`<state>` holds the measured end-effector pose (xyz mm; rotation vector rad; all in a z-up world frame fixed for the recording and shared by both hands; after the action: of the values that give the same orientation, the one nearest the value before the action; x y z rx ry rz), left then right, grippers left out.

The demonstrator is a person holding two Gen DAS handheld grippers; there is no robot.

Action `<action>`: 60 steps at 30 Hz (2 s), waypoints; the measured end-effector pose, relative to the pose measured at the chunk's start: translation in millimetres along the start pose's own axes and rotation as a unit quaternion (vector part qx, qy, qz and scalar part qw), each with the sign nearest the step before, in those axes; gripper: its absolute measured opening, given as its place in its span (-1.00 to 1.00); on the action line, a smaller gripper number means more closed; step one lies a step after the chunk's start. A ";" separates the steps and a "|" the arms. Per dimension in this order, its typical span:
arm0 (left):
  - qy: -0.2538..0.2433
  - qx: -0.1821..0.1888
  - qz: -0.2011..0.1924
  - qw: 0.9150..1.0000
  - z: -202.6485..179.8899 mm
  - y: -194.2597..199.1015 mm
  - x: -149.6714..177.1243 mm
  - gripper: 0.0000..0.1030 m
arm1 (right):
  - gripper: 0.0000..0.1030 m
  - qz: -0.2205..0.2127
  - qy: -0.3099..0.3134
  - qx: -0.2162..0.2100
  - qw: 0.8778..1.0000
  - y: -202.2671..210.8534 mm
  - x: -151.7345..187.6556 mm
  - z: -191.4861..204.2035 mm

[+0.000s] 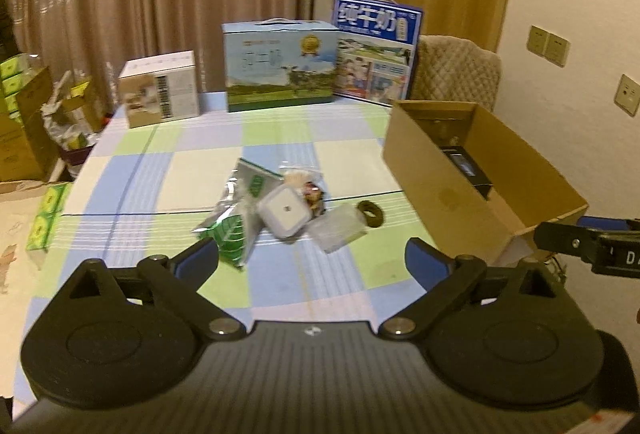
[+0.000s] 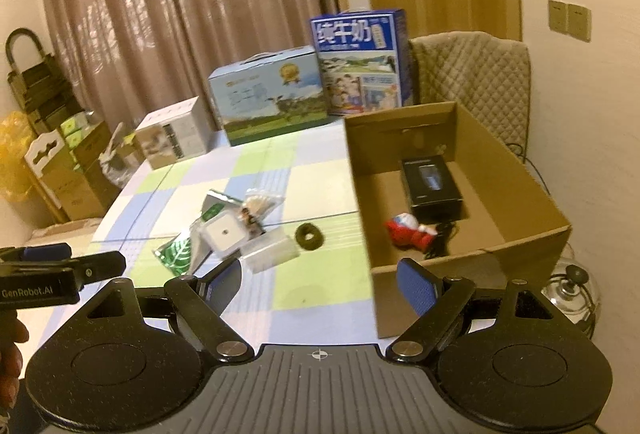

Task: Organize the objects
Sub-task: 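Move both tools back toward the remaining items on the table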

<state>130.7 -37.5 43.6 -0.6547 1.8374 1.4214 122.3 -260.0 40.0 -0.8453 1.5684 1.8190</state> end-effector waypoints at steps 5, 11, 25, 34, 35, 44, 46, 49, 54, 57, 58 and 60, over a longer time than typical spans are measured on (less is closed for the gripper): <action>0.013 -0.021 -0.005 1.000 19.0 9.9 4.9 0.98 | 0.59 0.005 0.007 -0.008 1.000 -0.7 6.2 13.0; 0.020 -0.032 -0.002 0.999 35.0 14.6 11.6 0.98 | 0.59 0.009 0.013 -0.016 1.000 -2.5 10.7 20.6; 0.022 -0.044 0.003 0.999 50.8 13.2 14.1 0.98 | 0.59 0.014 0.024 -0.029 0.999 -11.6 15.7 34.6; 0.018 -0.043 0.010 0.999 61.1 -1.8 13.4 0.98 | 0.59 0.008 0.048 -0.040 0.998 -28.2 15.7 53.0; 0.018 -0.043 0.011 0.999 63.0 -4.4 13.1 0.98 | 0.59 0.009 0.052 -0.041 0.998 -32.0 16.0 55.7; 0.026 -0.032 0.019 0.999 85.5 -46.6 3.5 0.98 | 0.59 0.022 0.088 -0.049 0.995 -81.4 17.3 78.0; 0.025 -0.030 0.022 0.999 92.9 -60.3 1.1 0.98 | 0.59 0.027 0.095 -0.050 0.994 -98.7 18.0 81.5; 0.022 -0.029 0.028 0.999 104.2 -81.9 -0.5 0.98 | 0.59 0.034 0.108 -0.048 0.992 -127.1 19.7 85.8; 0.011 -0.017 0.034 0.999 120.2 -120.4 -1.8 0.98 | 0.59 0.046 0.133 -0.045 0.989 -177.3 21.6 91.2; 0.001 -0.003 0.041 0.999 125.6 -143.4 -1.2 0.98 | 0.59 0.052 0.153 -0.043 0.986 -203.3 22.3 92.4; -0.002 -0.001 0.043 0.999 127.5 -151.6 -1.2 0.98 | 0.59 0.054 0.157 -0.043 0.985 -211.9 22.2 92.2; -0.006 0.002 0.044 0.999 130.1 -165.4 -1.5 0.98 | 0.59 0.058 0.161 -0.043 0.984 -227.3 21.4 93.1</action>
<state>285.8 43.8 -73.2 -0.5680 1.8785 1.4744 276.7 -136.7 -107.4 -1.1566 1.7783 1.9175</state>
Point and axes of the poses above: each gripper's, at about its wrist camera, not at the fingertips, and y roughly against the way its jaws point, z to its left, x to its underside, the point moved 5 cm from there along -y, roughly the way its jaws point, and after that the axes turned 8 degrees about x, right-handed, at the moved point
